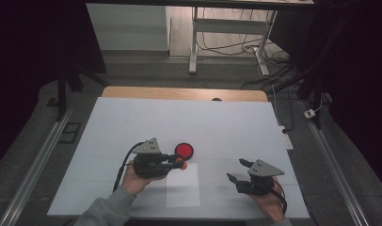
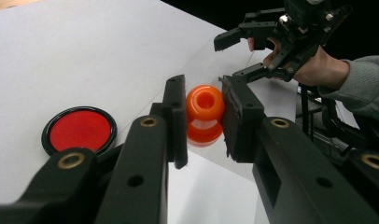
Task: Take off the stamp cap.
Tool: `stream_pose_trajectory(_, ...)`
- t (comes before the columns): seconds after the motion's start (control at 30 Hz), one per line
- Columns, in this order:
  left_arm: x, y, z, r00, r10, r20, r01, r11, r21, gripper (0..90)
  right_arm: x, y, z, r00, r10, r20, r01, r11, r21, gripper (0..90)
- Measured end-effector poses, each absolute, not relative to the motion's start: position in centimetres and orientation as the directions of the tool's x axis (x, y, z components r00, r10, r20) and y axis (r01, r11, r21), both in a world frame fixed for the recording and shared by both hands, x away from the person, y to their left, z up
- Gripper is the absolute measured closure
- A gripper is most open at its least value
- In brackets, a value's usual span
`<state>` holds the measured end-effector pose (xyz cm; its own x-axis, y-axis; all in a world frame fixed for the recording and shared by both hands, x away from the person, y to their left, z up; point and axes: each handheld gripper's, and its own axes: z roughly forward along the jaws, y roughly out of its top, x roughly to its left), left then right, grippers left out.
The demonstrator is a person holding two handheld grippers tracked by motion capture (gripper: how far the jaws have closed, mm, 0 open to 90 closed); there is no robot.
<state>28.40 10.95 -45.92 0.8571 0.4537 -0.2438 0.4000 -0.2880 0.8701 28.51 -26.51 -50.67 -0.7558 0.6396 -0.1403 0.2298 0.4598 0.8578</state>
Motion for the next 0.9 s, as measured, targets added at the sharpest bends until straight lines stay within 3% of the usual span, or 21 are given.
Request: stream_pose_trajectory(0.9,29.0,10.9,-46.5,0.849,0.470,-0.243,0.413,-0.301,0.860,72.2,28.4,-23.3,-50.4,-0.804,0.588,-0.091,0.216,0.432,0.876,28.9)
